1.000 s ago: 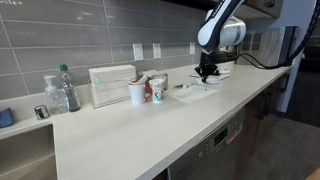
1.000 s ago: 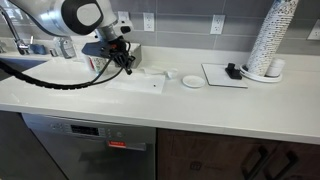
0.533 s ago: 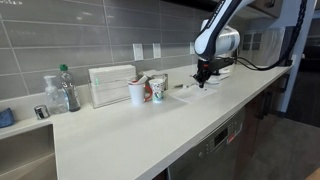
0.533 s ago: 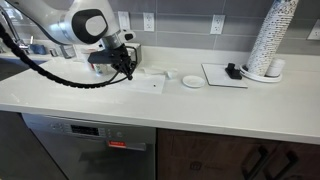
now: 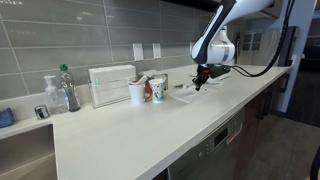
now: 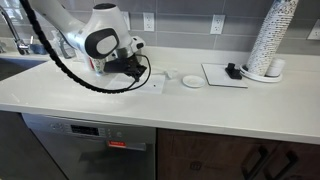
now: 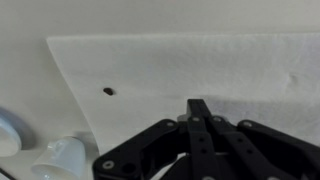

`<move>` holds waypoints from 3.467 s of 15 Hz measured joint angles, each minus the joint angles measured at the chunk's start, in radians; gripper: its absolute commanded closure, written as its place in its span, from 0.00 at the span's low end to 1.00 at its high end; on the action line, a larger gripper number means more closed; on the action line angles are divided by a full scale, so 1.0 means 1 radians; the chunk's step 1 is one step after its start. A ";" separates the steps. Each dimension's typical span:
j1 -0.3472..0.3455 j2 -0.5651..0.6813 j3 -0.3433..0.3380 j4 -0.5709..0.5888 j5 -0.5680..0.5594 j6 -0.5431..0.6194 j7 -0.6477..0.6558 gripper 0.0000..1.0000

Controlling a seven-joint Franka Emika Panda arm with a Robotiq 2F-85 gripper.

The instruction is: Move the folded white paper to the edge, pick it up and unfold it

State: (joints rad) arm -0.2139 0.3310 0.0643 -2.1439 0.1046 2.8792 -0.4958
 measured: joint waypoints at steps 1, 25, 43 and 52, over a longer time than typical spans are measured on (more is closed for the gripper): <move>-0.026 0.021 0.028 0.018 0.031 0.002 -0.045 1.00; -0.229 -0.032 -0.063 0.047 0.149 -0.491 -0.684 1.00; -0.179 -0.151 -0.145 -0.071 0.158 -0.499 -0.760 0.08; -0.137 -0.341 -0.251 -0.155 0.330 -0.754 -0.621 0.01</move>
State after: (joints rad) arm -0.3507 -0.0102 -0.1865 -2.2991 0.4345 2.1248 -1.1163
